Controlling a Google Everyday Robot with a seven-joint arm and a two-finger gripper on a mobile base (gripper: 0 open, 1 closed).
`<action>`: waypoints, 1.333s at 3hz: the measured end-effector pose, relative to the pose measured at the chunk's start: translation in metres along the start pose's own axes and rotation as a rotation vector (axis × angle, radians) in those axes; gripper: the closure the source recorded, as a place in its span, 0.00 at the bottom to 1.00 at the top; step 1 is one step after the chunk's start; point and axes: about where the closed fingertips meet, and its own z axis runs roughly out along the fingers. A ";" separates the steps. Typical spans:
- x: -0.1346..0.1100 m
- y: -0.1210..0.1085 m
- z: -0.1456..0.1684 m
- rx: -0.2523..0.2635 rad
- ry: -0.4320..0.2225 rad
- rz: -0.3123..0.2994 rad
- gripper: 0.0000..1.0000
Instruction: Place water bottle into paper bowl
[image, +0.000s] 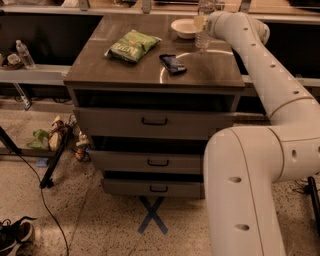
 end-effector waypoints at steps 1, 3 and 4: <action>-0.032 0.000 0.003 0.033 -0.060 0.018 1.00; -0.056 0.001 0.010 0.090 -0.122 0.081 1.00; -0.063 0.019 0.024 0.073 -0.174 0.155 1.00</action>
Offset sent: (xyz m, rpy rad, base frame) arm 0.0623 -0.0176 0.0908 0.0725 -0.1095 -0.1152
